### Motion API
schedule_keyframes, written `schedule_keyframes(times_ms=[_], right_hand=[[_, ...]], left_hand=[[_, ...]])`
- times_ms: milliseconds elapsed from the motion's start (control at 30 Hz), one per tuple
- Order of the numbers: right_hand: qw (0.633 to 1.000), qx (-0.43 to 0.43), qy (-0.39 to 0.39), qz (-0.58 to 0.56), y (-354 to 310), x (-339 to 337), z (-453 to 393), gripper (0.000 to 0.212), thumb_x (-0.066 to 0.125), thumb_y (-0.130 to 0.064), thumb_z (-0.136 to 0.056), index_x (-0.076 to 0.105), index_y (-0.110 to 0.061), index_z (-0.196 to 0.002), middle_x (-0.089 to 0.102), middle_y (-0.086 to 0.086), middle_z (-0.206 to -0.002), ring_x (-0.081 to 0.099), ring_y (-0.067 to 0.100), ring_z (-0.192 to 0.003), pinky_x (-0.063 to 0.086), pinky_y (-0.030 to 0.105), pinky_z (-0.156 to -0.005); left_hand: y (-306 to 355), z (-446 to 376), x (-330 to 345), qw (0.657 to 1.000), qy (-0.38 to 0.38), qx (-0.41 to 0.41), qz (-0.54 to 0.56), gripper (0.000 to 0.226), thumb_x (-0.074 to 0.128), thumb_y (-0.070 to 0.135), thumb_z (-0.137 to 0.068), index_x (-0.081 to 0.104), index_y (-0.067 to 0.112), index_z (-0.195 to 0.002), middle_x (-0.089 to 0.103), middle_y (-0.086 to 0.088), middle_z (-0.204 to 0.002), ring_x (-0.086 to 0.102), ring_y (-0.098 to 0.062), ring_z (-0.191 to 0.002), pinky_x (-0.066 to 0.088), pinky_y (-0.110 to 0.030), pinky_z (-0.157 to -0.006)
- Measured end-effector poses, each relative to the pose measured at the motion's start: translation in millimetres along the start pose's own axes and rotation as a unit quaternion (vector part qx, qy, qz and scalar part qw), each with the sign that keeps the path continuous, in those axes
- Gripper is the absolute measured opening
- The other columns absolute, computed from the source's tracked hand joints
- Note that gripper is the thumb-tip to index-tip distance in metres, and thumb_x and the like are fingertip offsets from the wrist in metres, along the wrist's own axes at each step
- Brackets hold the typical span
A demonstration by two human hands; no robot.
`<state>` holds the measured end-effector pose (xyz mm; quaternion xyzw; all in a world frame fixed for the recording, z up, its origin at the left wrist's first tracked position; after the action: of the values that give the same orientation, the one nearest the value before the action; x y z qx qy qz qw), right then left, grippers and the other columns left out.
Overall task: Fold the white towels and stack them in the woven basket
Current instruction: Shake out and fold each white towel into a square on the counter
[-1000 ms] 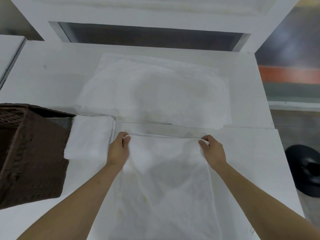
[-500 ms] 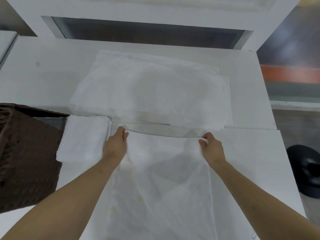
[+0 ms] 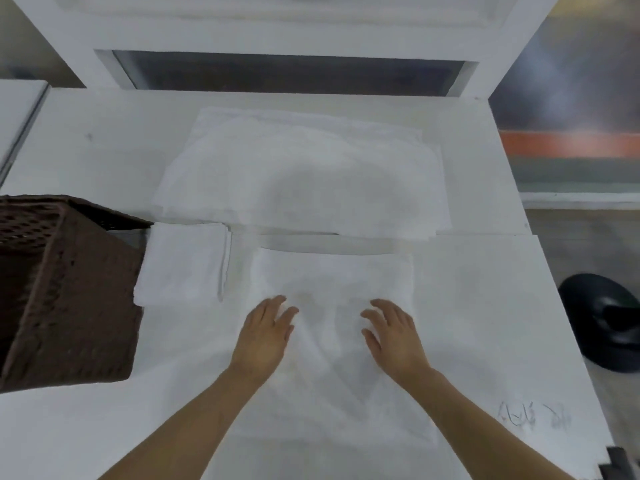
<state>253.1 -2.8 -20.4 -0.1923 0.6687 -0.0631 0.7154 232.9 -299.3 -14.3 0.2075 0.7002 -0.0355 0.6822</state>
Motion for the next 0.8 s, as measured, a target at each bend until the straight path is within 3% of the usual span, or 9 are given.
schedule_keyframes(times_ms=[67, 133, 200, 300, 567, 667, 733, 800], right_hand=[[0.999, -0.022, -0.045, 0.008, -12.4, 12.7, 22.1, 0.044, 0.048, -0.043, -0.103, 0.051, -0.028, -0.144, 0.039, 0.006, -0.162, 0.033, 0.029, -0.151, 0.036, 0.049, -0.118], [0.992, -0.015, -0.122, 0.035, -17.3, 24.6, 43.9, 0.058, 0.032, -0.056, -0.106, 0.026, -0.037, -0.161, 0.005, 0.002, -0.174, 0.000, 0.024, -0.160, 0.010, 0.045, -0.128], [0.986, -0.006, -0.154, 0.064, -11.6, 30.8, 60.9, 0.066, 0.022, -0.065, -0.106, 0.001, -0.042, -0.164, -0.018, -0.002, -0.172, -0.021, 0.019, -0.157, -0.006, 0.044, -0.127], [0.984, -0.003, -0.158, 0.087, 4.3, 27.9, 66.2, 0.070, 0.023, -0.071, -0.104, -0.007, -0.046, -0.162, -0.020, -0.008, -0.171, -0.022, 0.016, -0.157, -0.008, 0.045, -0.126], [0.973, 0.000, -0.216, 0.088, 8.5, 19.7, 59.3, 0.076, 0.010, -0.076, -0.095, -0.019, -0.046, -0.158, -0.035, -0.008, -0.165, -0.033, 0.018, -0.152, -0.016, 0.043, -0.126], [0.981, -0.019, -0.186, 0.054, 5.9, 8.2, 75.5, 0.075, 0.036, -0.061, -0.101, 0.004, -0.037, -0.165, -0.014, 0.001, -0.172, -0.015, 0.023, -0.159, -0.003, 0.043, -0.128], [0.993, -0.034, -0.112, 0.030, 7.8, -0.5, 100.1, 0.058, 0.050, -0.048, -0.102, 0.036, -0.031, -0.155, 0.020, 0.004, -0.171, 0.014, 0.026, -0.159, 0.020, 0.044, -0.127], [0.997, -0.036, -0.059, 0.020, 12.1, -5.3, 129.0, 0.038, 0.060, -0.039, -0.098, 0.055, -0.028, -0.134, 0.048, 0.002, -0.152, 0.044, 0.028, -0.143, 0.044, 0.045, -0.112]], left_hand=[[12.9, 16.1, 10.2, 0.998, -0.065, 0.012, 0.006, 0.050, 0.038, 0.039, -0.104, 0.045, 0.023, -0.152, 0.031, -0.015, -0.162, 0.032, -0.038, -0.148, 0.034, -0.053, -0.115], [23.4, 33.7, 24.8, 0.991, -0.131, -0.003, -0.005, 0.062, 0.027, 0.051, -0.106, 0.013, 0.030, -0.163, -0.001, -0.010, -0.171, 0.000, -0.035, -0.157, 0.011, -0.054, -0.123], [27.4, 54.5, 37.5, 0.989, -0.144, -0.009, -0.018, 0.067, 0.020, 0.058, -0.105, 0.004, 0.028, -0.163, -0.008, -0.012, -0.170, -0.006, -0.035, -0.156, 0.009, -0.058, -0.123], [27.1, 74.2, 47.2, 0.989, -0.138, -0.002, -0.043, 0.070, 0.019, 0.063, -0.104, 0.010, 0.025, -0.163, 0.000, -0.015, -0.170, 0.002, -0.036, -0.157, 0.014, -0.063, -0.121], [32.4, 89.1, 48.2, 0.983, -0.159, -0.070, -0.057, 0.074, 0.003, 0.066, -0.102, -0.011, 0.025, -0.161, -0.014, -0.011, -0.169, -0.010, -0.033, -0.156, 0.000, -0.055, -0.122], [35.3, 101.2, 42.9, 0.981, -0.179, -0.060, -0.046, 0.070, 0.001, 0.061, -0.103, -0.010, 0.024, -0.161, -0.021, -0.010, -0.167, -0.017, -0.033, -0.155, -0.004, -0.049, -0.125], [38.1, 115.5, 34.5, 0.982, -0.161, -0.095, -0.010, 0.066, 0.019, 0.052, -0.105, 0.012, 0.018, -0.162, 0.000, -0.015, -0.169, 0.002, -0.034, -0.157, 0.010, -0.046, -0.126], [39.4, 135.0, 22.6, 0.977, -0.108, -0.179, 0.039, 0.054, 0.041, 0.038, -0.106, 0.041, 0.011, -0.153, 0.029, -0.022, -0.162, 0.027, -0.039, -0.149, 0.032, -0.048, -0.119]])
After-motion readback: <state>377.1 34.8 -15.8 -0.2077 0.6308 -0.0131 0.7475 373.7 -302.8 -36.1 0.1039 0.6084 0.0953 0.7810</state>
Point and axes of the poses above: each hand's wrist, its own z-axis away from the middle knuckle, its own x-axis out of the palm, y = z × x, the point moved 2 cm from there along -z, towards the middle knuckle
